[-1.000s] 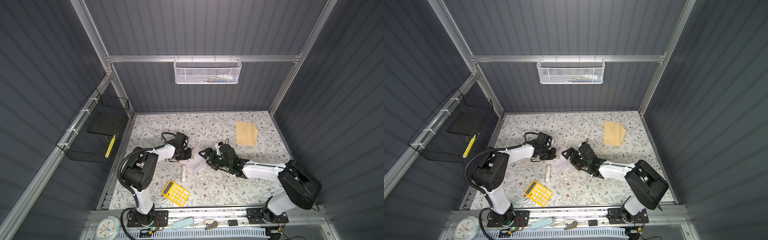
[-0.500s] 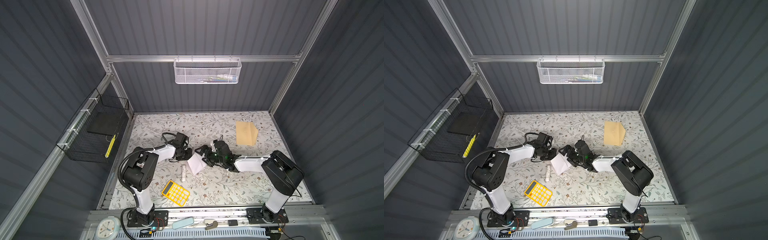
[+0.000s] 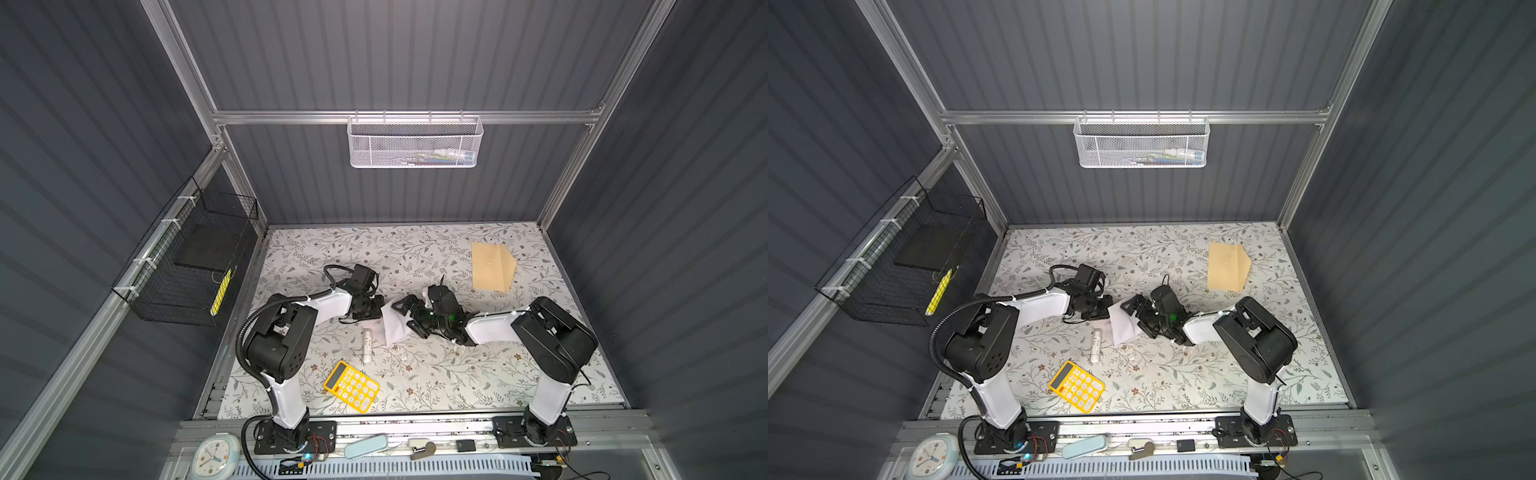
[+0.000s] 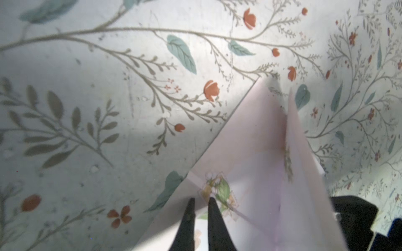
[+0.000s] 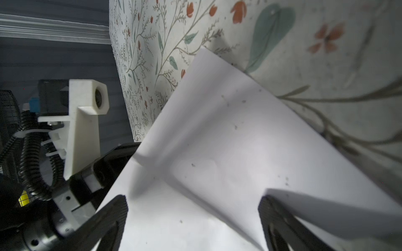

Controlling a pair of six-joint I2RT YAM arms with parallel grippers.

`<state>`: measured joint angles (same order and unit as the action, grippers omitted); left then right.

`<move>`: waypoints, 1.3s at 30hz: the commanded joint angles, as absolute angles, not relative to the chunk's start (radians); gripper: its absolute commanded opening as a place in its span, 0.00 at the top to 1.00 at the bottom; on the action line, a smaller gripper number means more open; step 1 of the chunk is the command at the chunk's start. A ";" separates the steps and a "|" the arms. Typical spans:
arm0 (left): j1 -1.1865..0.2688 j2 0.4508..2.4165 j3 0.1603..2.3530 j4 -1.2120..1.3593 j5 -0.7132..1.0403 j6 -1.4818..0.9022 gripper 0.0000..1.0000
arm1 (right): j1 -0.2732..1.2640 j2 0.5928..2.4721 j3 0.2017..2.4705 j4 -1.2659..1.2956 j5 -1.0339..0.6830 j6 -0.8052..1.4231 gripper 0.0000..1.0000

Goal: Place the letter into the envelope and seal it

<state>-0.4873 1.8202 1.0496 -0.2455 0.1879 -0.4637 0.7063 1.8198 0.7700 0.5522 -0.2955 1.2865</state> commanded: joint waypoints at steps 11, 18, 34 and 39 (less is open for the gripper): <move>-0.486 1.592 1.149 -0.440 -0.163 -0.615 0.26 | 0.703 1.826 0.733 0.550 -0.259 1.290 0.03; -0.491 1.497 1.195 -0.460 -0.070 -0.640 0.19 | 0.703 1.800 0.737 0.525 -0.235 1.281 0.01; -0.699 1.515 0.955 -0.270 0.104 -0.807 0.91 | 0.713 1.764 0.709 0.484 -0.159 1.318 0.33; -0.754 1.562 0.900 -0.227 0.093 -0.865 1.00 | 0.720 1.763 0.709 0.477 -0.148 1.324 0.48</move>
